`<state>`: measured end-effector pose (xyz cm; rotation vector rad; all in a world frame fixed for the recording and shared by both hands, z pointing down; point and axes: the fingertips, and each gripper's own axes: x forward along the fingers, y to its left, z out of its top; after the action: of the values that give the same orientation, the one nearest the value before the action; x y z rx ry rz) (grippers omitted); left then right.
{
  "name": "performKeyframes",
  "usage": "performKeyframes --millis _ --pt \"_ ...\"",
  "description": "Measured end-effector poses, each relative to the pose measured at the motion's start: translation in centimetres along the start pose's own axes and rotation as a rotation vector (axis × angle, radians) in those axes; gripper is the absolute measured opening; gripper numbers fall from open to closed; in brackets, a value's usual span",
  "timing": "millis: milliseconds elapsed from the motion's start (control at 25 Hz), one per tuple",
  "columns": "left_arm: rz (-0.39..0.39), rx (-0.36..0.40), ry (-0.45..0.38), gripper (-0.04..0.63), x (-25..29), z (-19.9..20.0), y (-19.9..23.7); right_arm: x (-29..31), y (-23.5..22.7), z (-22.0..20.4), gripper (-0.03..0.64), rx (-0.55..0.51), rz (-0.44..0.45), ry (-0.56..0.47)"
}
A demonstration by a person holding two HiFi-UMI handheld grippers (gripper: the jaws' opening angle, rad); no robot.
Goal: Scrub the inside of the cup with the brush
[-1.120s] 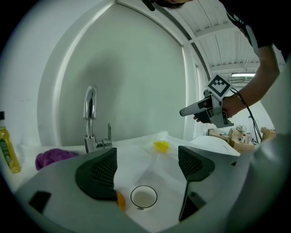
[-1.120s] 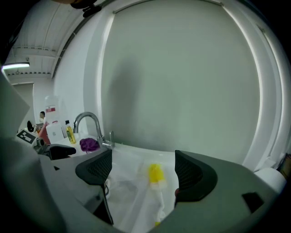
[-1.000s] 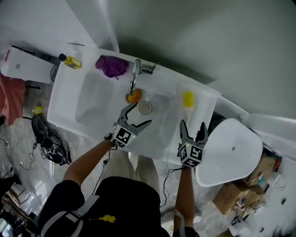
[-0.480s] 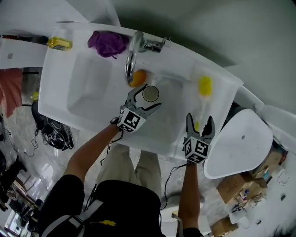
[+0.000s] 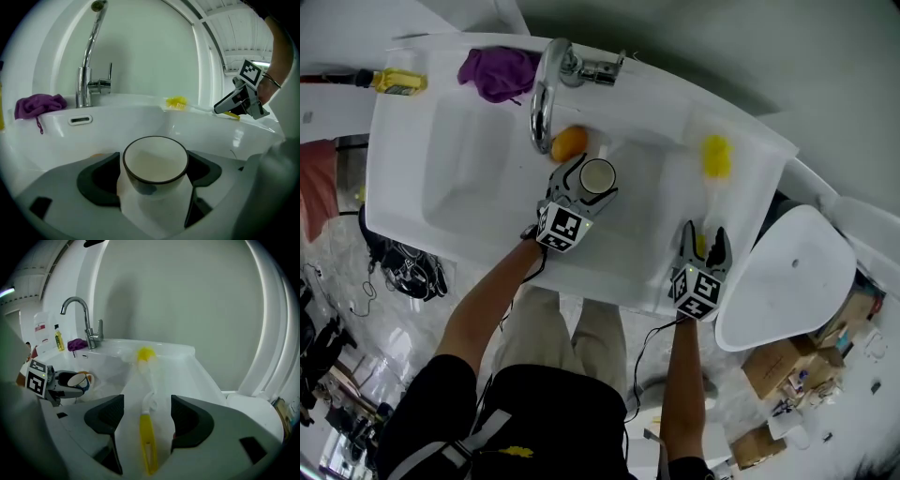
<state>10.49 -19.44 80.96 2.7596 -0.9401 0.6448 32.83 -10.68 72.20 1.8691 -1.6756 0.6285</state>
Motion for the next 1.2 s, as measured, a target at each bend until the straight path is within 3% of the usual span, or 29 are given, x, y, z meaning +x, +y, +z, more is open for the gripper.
performKeyframes --millis 200,400,520,840,1200 --pt "0.002 -0.012 0.021 0.437 0.8 -0.8 0.0 -0.2 0.0 -1.0 0.327 0.006 0.002 0.012" --pt "0.016 0.006 0.021 0.431 0.8 -0.3 -0.1 -0.9 0.1 -1.4 0.268 -0.005 -0.011 0.026" --pt "0.017 -0.008 0.024 0.411 0.7 0.2 -0.3 -1.2 -0.1 -1.8 0.196 -0.021 -0.030 0.037" --pt "-0.010 -0.022 0.048 0.408 0.3 0.1 -0.4 -2.0 0.0 -2.6 0.107 -0.066 -0.066 0.080" --pt "-0.024 -0.015 0.064 0.407 -0.9 0.7 -0.5 -4.1 0.7 1.1 0.101 -0.101 -0.016 0.031"
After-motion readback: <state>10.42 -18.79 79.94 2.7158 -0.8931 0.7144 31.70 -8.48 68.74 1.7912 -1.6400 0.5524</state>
